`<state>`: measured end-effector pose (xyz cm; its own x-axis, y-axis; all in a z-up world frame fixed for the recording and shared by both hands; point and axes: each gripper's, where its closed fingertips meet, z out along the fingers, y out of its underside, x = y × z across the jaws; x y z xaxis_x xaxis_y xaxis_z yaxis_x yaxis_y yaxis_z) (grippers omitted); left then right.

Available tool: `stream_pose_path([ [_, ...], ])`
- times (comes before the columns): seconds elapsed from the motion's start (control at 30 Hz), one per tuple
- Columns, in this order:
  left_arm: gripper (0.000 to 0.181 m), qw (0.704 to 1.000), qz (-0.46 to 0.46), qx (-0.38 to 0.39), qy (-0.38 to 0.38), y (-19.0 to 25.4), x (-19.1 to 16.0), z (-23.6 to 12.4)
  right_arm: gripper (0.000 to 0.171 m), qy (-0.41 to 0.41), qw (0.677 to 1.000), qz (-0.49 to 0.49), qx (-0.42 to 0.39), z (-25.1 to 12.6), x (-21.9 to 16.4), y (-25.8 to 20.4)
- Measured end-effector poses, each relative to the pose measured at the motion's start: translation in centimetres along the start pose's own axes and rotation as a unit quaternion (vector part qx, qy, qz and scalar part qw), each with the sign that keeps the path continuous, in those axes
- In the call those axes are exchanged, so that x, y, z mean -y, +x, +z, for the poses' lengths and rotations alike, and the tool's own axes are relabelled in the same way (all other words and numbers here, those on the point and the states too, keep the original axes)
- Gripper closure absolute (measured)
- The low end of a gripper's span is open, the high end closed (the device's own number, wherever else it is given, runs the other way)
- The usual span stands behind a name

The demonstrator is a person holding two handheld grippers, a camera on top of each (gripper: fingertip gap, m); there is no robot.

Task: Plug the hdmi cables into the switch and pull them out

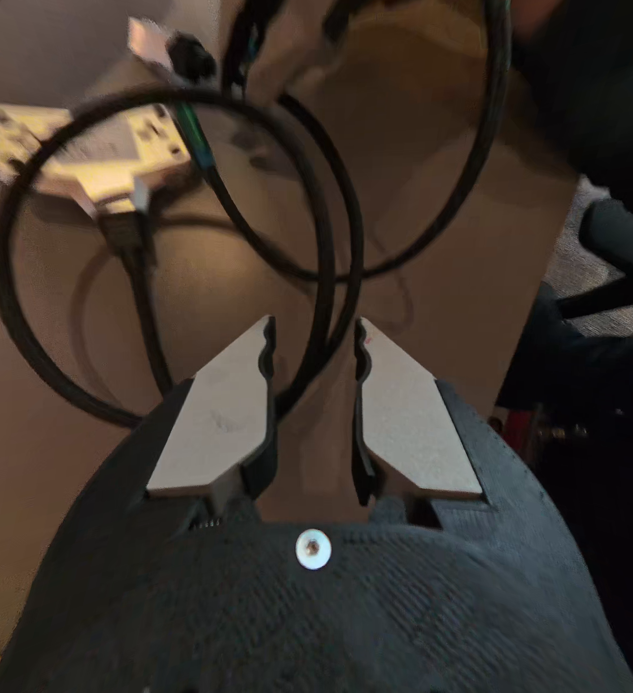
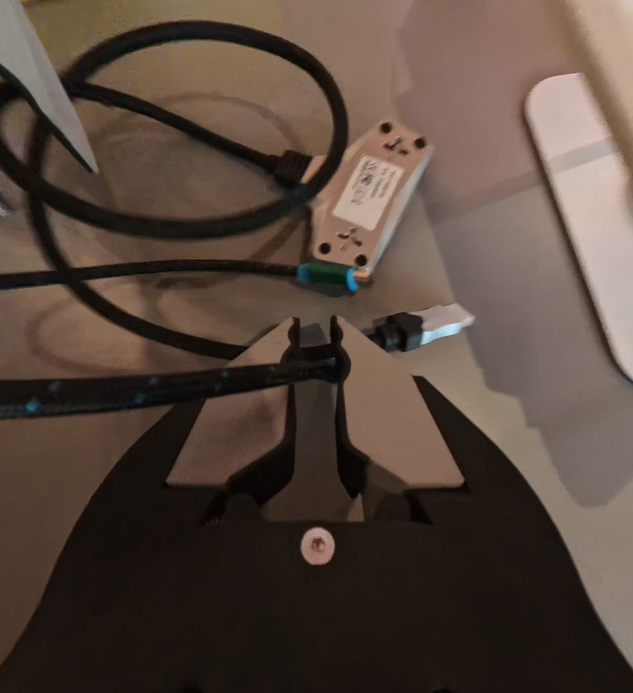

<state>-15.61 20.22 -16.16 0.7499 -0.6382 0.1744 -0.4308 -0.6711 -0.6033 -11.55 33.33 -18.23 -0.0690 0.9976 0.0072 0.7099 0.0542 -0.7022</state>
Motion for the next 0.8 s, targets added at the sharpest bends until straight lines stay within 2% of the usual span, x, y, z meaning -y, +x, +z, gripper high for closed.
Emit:
stream_pose_path([
  [0.03,0.148,1.000,0.000,-0.016,0.008,0.8,-1.4,-0.4,0.156,0.006,0.999,0.000,0.039,-0.3,0.0,-1.2],
  [0.13,0.143,0.996,-0.040,-0.023,0.080,0.8,-3.3,-3.9,0.158,0.070,0.984,-0.023,0.161,-2.3,1.7,-5.1],
  [0.23,0.142,0.989,-0.079,-0.001,0.122,-0.3,-2.5,-7.6,0.155,0.062,0.988,-0.018,0.137,-2.3,1.7,-4.3],
  [0.3,0.138,0.986,-0.075,0.037,0.145,-0.5,0.3,-9.1,0.155,0.044,0.992,-0.014,0.114,-1.6,1.1,-3.6],
  [0.37,0.137,0.982,-0.032,0.057,0.178,0.5,4.3,-10.0,0.155,0.029,0.993,-0.012,0.114,-1.0,0.7,-3.8],
  [0.43,0.141,0.975,0.022,0.108,0.195,-0.4,7.8,-10.1,0.155,0.027,0.993,-0.013,0.113,-0.8,0.6,-3.9],
  [0.53,0.135,0.976,0.060,0.157,0.141,-4.1,10.2,-7.5,0.156,0.028,0.994,-0.017,0.104,-0.8,0.6,-3.9],
  [0.6,0.121,0.987,0.056,0.139,0.053,-6.3,9.7,-4.1,0.156,0.029,0.995,-0.019,0.095,-0.8,0.5,-3.7],
  [0.67,0.119,0.993,0.036,0.113,-0.019,-8.2,8.9,-1.3,0.157,0.029,0.995,-0.016,0.092,-0.7,0.5,-3.6],
  [0.73,0.113,0.995,0.013,0.083,-0.058,-9.2,8.6,0.8,0.157,0.029,0.996,-0.013,0.088,-0.6,0.5,-3.4],
  [0.8,0.106,0.992,0.002,0.089,-0.087,-11.0,8.3,2.0,0.156,0.030,0.996,-0.010,0.087,-0.6,0.5,-3.3],
])
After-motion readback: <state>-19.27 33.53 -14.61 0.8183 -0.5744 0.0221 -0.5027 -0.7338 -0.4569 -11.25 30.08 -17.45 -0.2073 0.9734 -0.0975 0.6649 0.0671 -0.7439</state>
